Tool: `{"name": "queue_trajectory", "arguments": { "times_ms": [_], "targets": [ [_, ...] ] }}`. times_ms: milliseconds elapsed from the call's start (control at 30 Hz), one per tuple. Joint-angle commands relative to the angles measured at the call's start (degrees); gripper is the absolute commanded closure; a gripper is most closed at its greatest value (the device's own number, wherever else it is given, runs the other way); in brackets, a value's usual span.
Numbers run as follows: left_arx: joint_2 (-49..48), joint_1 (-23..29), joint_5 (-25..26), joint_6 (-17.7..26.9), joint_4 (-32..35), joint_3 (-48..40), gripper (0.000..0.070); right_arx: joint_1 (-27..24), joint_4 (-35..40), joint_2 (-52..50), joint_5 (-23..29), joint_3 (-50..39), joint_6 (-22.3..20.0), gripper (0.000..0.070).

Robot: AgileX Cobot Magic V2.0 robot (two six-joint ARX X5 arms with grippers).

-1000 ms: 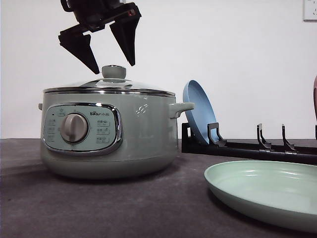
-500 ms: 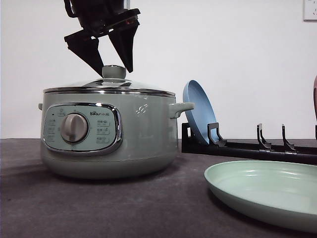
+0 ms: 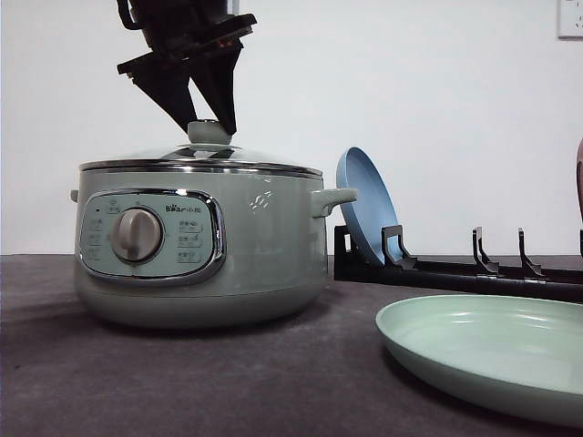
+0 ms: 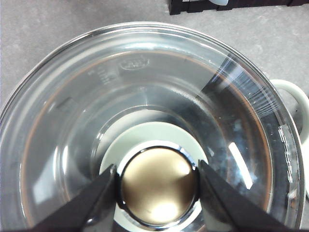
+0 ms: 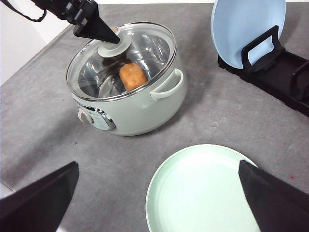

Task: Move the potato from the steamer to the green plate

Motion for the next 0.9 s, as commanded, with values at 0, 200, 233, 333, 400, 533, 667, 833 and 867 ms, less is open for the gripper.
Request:
{"name": "queue_trajectory", "arguments": {
  "times_ms": [0, 200, 233, 333, 400, 533, 667, 833, 867],
  "targets": [
    [1.38, -0.35, 0.02, -1.64, 0.37, 1.6, 0.07, 0.2, 0.57, 0.09, 0.22, 0.57, 0.61, 0.0],
    [1.36, -0.31, 0.0, -1.68, -0.46, 4.62, 0.07, 0.2, 0.57, 0.09, 0.22, 0.57, 0.63, 0.0],
    [1.36, -0.31, 0.0, -1.68, -0.92, 5.7, 0.0699, 0.2, 0.57, 0.09, 0.22, 0.57, 0.63, 0.0],
    [1.37, -0.31, 0.0, -1.68, -2.75, 9.3, 0.0699, 0.2, 0.57, 0.09, 0.22, 0.57, 0.63, 0.0],
    [1.36, -0.31, 0.0, -1.68, -4.11, 11.93, 0.0699, 0.2, 0.57, 0.09, 0.22, 0.57, 0.61, 0.0],
    [1.36, -0.31, 0.0, -1.67, -6.86, 16.67, 0.0699, 0.2, 0.57, 0.09, 0.25, 0.57, 0.61, 0.0],
    [1.36, -0.31, -0.02, -1.64, -8.68, 19.63, 0.0699, 0.2, 0.55, 0.09, 0.24, 0.57, 0.6, 0.0],
    [1.36, 0.34, -0.02, -1.65, -9.36, 20.37, 0.0699, 0.2, 0.55, 0.09, 0.22, 0.57, 0.58, 0.0],
    [1.36, 0.62, -0.02, -1.67, -9.38, 20.37, 0.0699, 0.2, 0.55, 0.09, 0.22, 0.57, 0.57, 0.0]
  ]
}}
